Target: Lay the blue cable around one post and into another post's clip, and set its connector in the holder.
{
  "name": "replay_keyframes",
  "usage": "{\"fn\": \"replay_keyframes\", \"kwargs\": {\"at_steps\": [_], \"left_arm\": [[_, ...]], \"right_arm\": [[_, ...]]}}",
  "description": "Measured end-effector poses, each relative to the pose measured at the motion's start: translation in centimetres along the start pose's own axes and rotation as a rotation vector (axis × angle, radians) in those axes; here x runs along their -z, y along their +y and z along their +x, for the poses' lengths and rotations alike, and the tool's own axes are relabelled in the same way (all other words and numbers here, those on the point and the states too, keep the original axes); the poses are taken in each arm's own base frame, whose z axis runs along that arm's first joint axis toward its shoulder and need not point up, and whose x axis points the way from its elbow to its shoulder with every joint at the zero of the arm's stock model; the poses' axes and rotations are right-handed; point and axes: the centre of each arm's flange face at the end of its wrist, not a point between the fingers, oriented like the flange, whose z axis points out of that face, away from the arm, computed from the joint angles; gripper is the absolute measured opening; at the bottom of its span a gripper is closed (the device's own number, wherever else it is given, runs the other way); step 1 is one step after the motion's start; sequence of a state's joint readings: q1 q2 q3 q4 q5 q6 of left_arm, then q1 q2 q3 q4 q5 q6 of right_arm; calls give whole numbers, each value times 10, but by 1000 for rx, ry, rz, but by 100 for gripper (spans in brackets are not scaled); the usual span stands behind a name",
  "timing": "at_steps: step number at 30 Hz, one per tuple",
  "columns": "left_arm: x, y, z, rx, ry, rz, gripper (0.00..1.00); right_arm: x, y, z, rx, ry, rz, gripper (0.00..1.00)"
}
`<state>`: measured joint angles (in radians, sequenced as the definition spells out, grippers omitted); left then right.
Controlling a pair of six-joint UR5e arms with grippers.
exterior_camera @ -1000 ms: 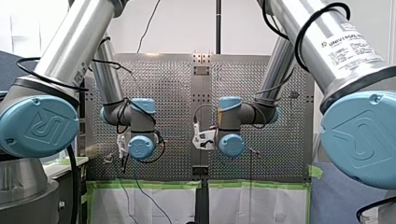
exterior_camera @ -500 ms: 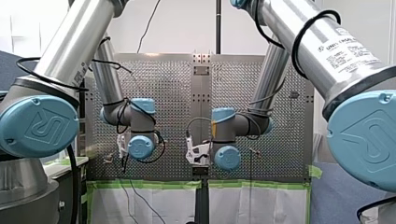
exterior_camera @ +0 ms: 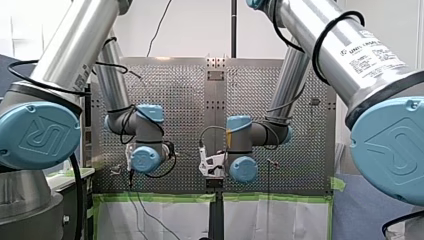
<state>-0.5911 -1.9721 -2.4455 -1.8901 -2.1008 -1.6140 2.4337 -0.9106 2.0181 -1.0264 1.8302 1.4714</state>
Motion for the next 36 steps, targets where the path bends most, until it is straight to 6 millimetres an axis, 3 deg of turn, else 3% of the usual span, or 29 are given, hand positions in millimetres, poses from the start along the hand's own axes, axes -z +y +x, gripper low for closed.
{"fn": "replay_keyframes", "kwargs": {"at_steps": [19,28,36], "left_arm": [[3,2,4,4,10,0,0],[-4,1,-14,68,-25,-10,0],[-28,-2,-38,98,-66,-70,0]], "right_arm": [[1,0,1,-4,-2,4,0],[1,-2,32,-70,9,30,0],[6,8,59,-139,0,24,0]]}}
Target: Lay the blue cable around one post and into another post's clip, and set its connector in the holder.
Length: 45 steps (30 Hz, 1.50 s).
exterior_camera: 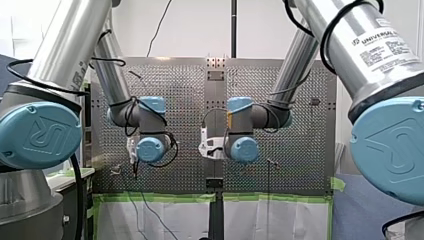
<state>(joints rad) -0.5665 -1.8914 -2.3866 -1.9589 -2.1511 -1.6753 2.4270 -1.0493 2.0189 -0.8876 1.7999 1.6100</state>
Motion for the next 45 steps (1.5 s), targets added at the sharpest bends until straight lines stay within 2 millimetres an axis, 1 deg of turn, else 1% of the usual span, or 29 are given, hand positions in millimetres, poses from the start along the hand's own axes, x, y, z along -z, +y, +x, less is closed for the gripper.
{"fn": "replay_keyframes", "kwargs": {"at_steps": [3,8,14,21,28,31,34,40,45], "left_arm": [[-13,-5,-15,26,-25,-14,0],[-33,-8,-41,61,-64,-37,0],[-48,3,-63,86,-79,-55,0],[-58,17,-84,92,-84,-57,0],[-72,31,-109,140,-105,-71,0],[-82,36,-125,171,-130,-91,0],[-92,42,-143,204,-161,-116,0],[-107,52,-184,269,-228,-170,0],[-117,60,-222,298,-283,-191,0]], "right_arm": [[0,2,15,-34,9,-5,0],[-7,6,48,-80,67,-10,0],[-19,8,87,-98,123,-15,0],[-29,8,132,-107,176,9,0],[-34,1,186,-112,250,61,0],[-35,-2,208,-109,273,81,0],[-37,-4,223,-106,282,98,0],[-46,-11,247,-102,297,137,0],[-53,-14,264,-101,311,150,0]]}}
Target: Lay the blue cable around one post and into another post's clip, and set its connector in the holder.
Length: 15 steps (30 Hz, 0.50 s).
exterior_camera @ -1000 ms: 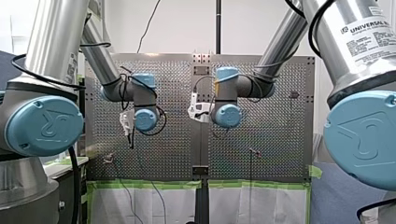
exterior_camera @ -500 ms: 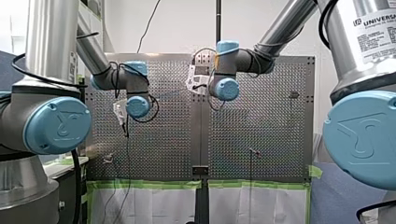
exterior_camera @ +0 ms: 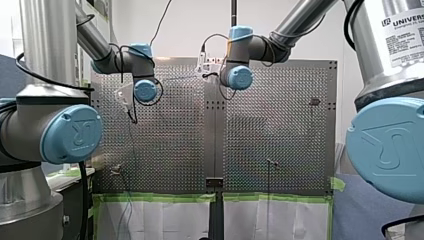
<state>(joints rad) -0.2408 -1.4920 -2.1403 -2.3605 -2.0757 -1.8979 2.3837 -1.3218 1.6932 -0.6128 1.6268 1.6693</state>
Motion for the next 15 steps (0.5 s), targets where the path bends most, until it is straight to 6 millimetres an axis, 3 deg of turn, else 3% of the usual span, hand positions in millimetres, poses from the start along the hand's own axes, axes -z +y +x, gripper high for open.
{"fn": "replay_keyframes", "kwargs": {"at_steps": [7,15], "left_arm": [[-15,4,-33,8,-31,3,0],[-31,8,-76,24,-71,16,0]], "right_arm": [[-16,-5,9,-1,-2,21,0],[-32,-16,-5,6,-36,52,0]]}}
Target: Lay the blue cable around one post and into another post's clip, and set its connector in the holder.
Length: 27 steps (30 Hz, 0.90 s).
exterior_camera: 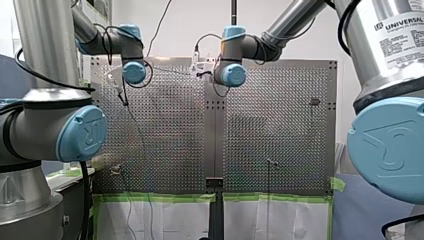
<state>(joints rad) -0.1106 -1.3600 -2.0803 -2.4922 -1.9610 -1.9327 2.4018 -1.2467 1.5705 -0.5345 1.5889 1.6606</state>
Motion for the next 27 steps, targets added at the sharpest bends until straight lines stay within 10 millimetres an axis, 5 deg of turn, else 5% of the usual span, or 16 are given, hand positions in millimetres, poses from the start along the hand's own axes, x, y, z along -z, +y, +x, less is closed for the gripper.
{"fn": "replay_keyframes", "kwargs": {"at_steps": [5,14,27], "left_arm": [[-15,0,-36,10,-55,-13,0],[-34,-5,-96,14,-134,-34,0],[-75,-5,-85,-28,-32,-53,0]], "right_arm": [[-11,-5,-4,8,-11,13,0],[-27,-13,19,8,8,29,0],[-56,-17,71,8,86,47,0]]}}
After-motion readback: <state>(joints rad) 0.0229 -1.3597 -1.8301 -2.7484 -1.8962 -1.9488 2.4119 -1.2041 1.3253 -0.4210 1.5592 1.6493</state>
